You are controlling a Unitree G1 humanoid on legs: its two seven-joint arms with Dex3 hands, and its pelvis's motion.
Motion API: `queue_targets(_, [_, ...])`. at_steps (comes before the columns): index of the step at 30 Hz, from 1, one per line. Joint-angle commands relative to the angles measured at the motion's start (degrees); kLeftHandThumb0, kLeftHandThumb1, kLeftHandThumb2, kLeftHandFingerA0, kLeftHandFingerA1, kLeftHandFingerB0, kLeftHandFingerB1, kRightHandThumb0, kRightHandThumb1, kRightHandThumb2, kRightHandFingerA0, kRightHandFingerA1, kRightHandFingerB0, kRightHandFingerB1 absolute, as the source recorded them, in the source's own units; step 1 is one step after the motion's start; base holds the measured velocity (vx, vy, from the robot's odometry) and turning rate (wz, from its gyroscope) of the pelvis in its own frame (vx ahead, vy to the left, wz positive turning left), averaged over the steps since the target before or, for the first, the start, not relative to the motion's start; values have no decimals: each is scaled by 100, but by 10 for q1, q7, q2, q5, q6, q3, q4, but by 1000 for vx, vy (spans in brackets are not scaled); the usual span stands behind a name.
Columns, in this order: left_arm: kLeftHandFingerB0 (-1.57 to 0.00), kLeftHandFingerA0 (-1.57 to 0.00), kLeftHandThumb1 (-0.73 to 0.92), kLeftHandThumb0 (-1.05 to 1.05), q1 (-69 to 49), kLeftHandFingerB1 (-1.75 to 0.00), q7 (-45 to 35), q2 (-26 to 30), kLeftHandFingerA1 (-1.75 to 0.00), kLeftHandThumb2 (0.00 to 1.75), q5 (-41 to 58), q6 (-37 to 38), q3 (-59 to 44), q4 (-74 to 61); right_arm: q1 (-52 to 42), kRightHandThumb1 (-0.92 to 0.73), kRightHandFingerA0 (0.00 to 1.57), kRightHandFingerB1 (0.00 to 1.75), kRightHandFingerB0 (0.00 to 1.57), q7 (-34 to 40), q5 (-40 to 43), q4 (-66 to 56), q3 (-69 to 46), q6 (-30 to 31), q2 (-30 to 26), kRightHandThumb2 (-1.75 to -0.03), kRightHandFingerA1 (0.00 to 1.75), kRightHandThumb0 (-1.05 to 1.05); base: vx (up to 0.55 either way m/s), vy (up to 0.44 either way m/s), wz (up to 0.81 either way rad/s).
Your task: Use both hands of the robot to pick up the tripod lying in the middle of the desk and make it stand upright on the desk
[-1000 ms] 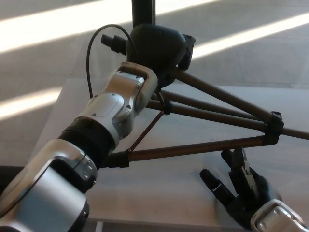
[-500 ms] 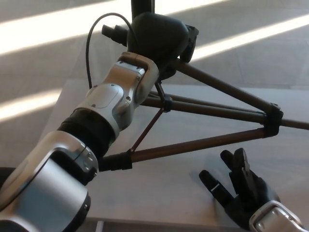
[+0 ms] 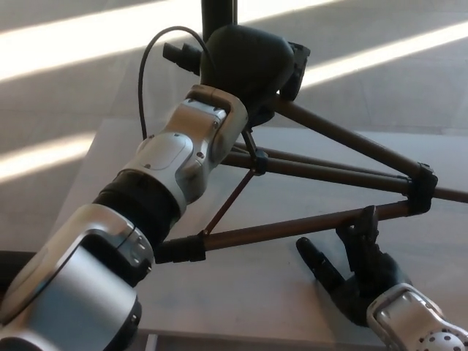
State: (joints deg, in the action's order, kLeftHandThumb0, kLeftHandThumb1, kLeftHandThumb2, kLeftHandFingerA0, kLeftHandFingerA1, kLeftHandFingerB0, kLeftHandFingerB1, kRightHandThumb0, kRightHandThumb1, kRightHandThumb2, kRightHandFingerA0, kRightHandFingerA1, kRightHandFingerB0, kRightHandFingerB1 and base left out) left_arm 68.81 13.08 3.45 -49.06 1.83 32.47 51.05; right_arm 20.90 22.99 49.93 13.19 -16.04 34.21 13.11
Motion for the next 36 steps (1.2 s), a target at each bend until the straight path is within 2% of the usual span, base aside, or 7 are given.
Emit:
queue_targets(1, [-90,-118,54,-28,9,-111,23,-4,-133,108,7,-14,-12,-14,-3,-56,0,29,0,-29,-36,30,5,7,-21,-104,45,-105,0,0,0])
queue_targets(3, [-81,-92,56,-22,6,-119,15,-2,-167,97,10,-17,-16,-20,9,-61,0,0,0,-40,-38,49,2,-6,-17,-60,6,-105,0,0,0])
queue_targets(18, [-80,-92,53,-20,-9,-127,29,-8,-167,93,-1,-26,-12,-31,84,-45,0,0,0,-108,-88,146,10,-47,-50,-52,0,-98,0,0,0])
queue_targets(20, [-83,-94,57,-21,-19,-115,29,-7,-162,93,-1,-27,-12,-38,99,-40,0,36,0,-77,-79,156,-14,-53,-41,-54,96,-76,0,0,0])
queue_targets(27, [-77,-90,58,-23,-28,-135,22,-7,-174,93,-4,-33,-8,-42,106,-6,151,91,125,-29,-120,146,-40,-132,-2,-160,131,-22,0,0,0])
queue_targets(32, [-86,-115,54,-27,-28,-105,22,-6,-129,106,-7,-34,-4,-36,115,-35,150,149,130,14,-143,147,-56,-177,19,-146,163,-48,0,0,0])
queue_targets(36, [-78,-91,61,-23,-25,-117,26,-1,-167,90,-5,-30,-5,-33,126,-37,148,153,125,34,-157,163,-61,-202,23,-146,168,-50,0,0,0])
